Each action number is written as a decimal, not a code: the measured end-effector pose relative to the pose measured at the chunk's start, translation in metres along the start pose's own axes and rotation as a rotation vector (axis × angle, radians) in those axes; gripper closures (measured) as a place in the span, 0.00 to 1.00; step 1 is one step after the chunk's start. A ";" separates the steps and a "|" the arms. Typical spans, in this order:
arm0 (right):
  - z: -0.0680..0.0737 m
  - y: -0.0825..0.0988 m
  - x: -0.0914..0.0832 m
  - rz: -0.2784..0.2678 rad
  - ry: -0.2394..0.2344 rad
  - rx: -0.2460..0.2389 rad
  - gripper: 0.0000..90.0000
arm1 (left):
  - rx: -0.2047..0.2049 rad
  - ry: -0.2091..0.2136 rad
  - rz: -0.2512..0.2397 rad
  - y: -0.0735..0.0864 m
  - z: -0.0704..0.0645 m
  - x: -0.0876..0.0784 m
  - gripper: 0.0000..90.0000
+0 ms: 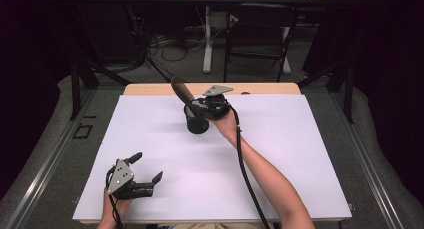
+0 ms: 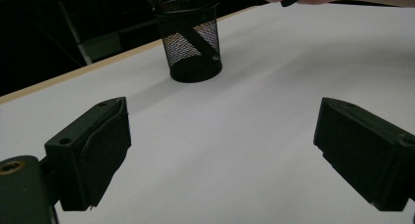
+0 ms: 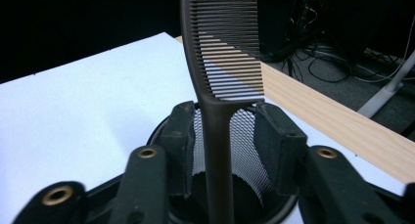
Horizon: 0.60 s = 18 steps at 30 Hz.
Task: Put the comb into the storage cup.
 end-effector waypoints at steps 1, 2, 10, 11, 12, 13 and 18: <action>0.000 -0.001 -0.002 0.005 -0.003 0.003 0.62 | -0.002 -0.001 -0.001 0.000 0.000 0.000 0.08; -0.001 -0.001 -0.005 0.009 -0.007 0.006 0.60 | -0.002 -0.001 -0.001 0.000 0.000 0.000 0.08; -0.004 -0.007 -0.021 0.011 -0.021 0.029 0.46 | 0.000 -0.001 -0.001 0.000 -0.001 0.000 0.08; -0.005 -0.007 -0.025 0.017 -0.030 0.036 0.42 | -0.001 -0.002 -0.002 0.000 -0.001 0.000 0.08; -0.005 -0.007 -0.025 0.017 -0.030 0.036 0.42 | -0.001 -0.002 -0.002 0.000 -0.001 0.000 0.08; -0.005 -0.008 -0.028 0.023 -0.039 0.040 0.39 | -0.001 -0.002 -0.002 0.000 -0.001 0.000 0.08; -0.004 -0.009 -0.036 0.031 -0.059 0.043 0.34 | 0.002 -0.002 -0.002 0.000 0.000 0.000 0.08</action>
Point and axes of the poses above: each handheld gripper's, and its own axes: x roughly forward along the jaws, y roughly out of its underside, z roughly to its left, the point moved 4 cm from there along x, roughly forward along the jaws, and after that the axes turned 12 degrees about -z, right-handed, at the moved point
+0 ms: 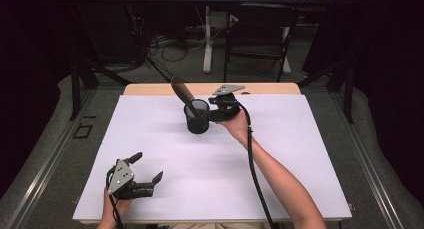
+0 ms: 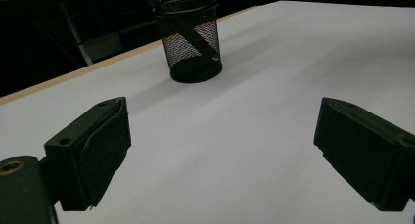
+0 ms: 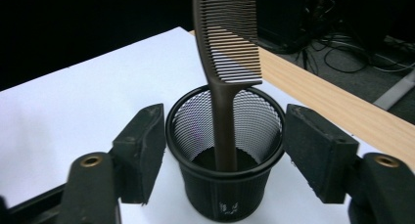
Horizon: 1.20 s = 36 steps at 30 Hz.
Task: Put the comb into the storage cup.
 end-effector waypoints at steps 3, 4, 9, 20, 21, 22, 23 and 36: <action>0.001 0.001 -0.006 0.009 -0.015 -0.003 0.31 | 0.001 0.000 0.000 0.000 0.000 0.000 0.08; 0.001 0.001 -0.008 0.011 -0.016 -0.004 0.30 | 0.001 0.000 0.001 0.000 0.000 0.000 0.08; 0.000 0.006 -0.021 0.026 -0.026 0.005 0.21 | 0.001 -0.002 0.002 0.000 -0.001 0.000 0.08; -0.003 0.012 -0.046 0.045 -0.039 0.008 0.14 | 0.002 -0.001 0.003 0.000 -0.001 0.000 0.08; -0.003 0.013 -0.048 0.050 -0.042 0.006 0.13 | 0.002 -0.002 0.003 0.000 -0.001 0.000 0.08; -0.003 0.014 -0.051 0.053 -0.045 0.007 0.13 | 0.003 -0.003 0.002 -0.001 -0.001 0.000 0.08; -0.003 0.015 -0.053 0.053 -0.044 0.007 0.13 | 0.003 -0.004 0.002 -0.001 -0.001 0.000 0.08; -0.005 0.025 -0.079 0.060 -0.038 0.010 0.08 | 0.003 -0.004 0.001 -0.001 -0.001 0.000 0.08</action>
Point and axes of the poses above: each handheld gripper's, and its own axes: x roughly forward along the jaws, y roughly out of its underside, z roughly to its left, the point moved 4 cm from there along x, roughly forward along the jaws, and after that the axes turned 12 degrees about -z, right-handed, at the moved point
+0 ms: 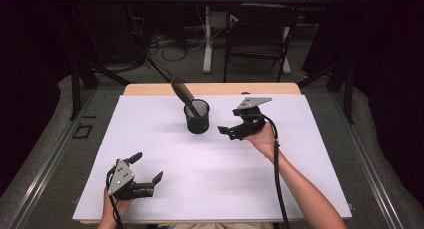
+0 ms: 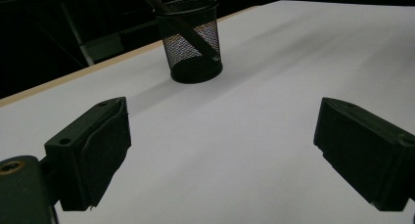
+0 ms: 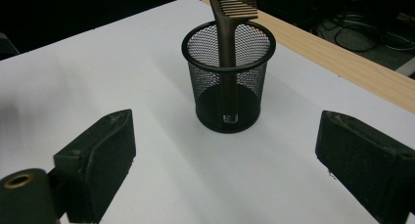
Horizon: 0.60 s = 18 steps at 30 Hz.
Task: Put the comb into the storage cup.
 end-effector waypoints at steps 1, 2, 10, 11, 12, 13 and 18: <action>0.000 0.001 -0.001 0.003 -0.001 -0.003 0.08 | 0.001 0.000 0.001 0.000 0.000 0.000 0.08; 0.001 0.003 -0.004 0.012 -0.002 -0.005 0.07 | 0.001 0.000 0.001 0.000 0.000 0.000 0.08; 0.001 0.010 -0.014 0.045 0.000 -0.007 0.04 | -0.001 -0.001 -0.001 0.000 0.000 0.000 0.08; 0.000 0.011 -0.015 0.054 -0.003 -0.005 0.04 | -0.001 -0.001 0.000 0.000 0.000 0.000 0.08; 0.000 0.013 -0.016 0.066 -0.005 -0.006 0.03 | -0.001 -0.001 0.000 0.000 0.000 0.000 0.08; 0.001 0.015 -0.017 0.078 -0.005 -0.007 0.03 | 0.000 0.000 0.000 0.000 0.000 0.000 0.08; 0.002 0.022 -0.024 0.115 -0.016 -0.005 0.02 | -0.002 -0.002 0.000 0.000 0.000 0.000 0.08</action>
Point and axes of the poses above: each handheld gripper's, and its own axes: x roughly forward along the jaws, y roughly out of its underside, z roughly to its left, the point moved 4 cm from there along x, roughly forward along the jaws, and after that the axes turned 12 degrees about -z, right-handed, at the moved point
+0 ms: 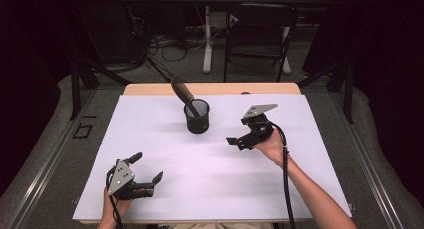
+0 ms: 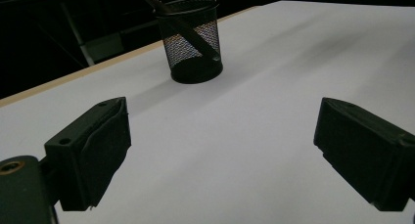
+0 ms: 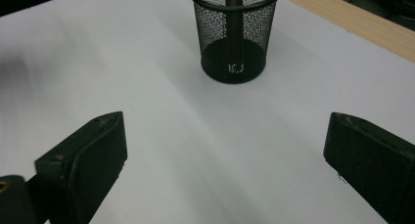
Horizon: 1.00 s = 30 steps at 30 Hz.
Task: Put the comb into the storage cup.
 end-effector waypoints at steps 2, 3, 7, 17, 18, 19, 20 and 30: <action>0.001 0.003 -0.003 0.015 -0.003 0.002 0.01 | -0.001 -0.001 0.000 0.000 0.000 0.000 0.08; 0.001 0.005 -0.005 0.019 -0.002 -0.001 0.01 | -0.002 -0.001 -0.001 0.000 0.000 0.000 0.08; 0.003 0.012 -0.011 0.042 -0.006 0.007 0.00 | 0.002 -0.001 0.000 0.000 0.000 0.000 0.08; 0.009 0.030 -0.028 0.084 0.003 0.008 0.00 | 0.002 -0.002 0.001 0.000 0.000 -0.001 0.08; 0.010 0.032 -0.030 0.086 0.006 0.008 0.00 | 0.002 -0.003 0.001 0.000 0.000 -0.001 0.08; 0.010 0.032 -0.030 0.086 0.006 0.008 0.00 | 0.002 -0.003 0.001 0.000 0.000 -0.001 0.08; 0.011 0.034 -0.032 0.089 0.007 0.005 0.00 | 0.001 -0.003 0.000 0.000 0.000 -0.001 0.08; 0.020 0.053 -0.048 0.112 0.024 0.007 0.00 | 0.002 -0.003 0.001 0.000 0.000 -0.001 0.08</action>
Point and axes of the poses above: each handheld gripper's, and its own axes: x roughly forward along the jaws, y roughly out of its underside, z roughly to its left, the point moved 4 cm from there along x, roughly forward along the jaws, and after that the axes turned 12 degrees about -z, right-handed, at the moved point
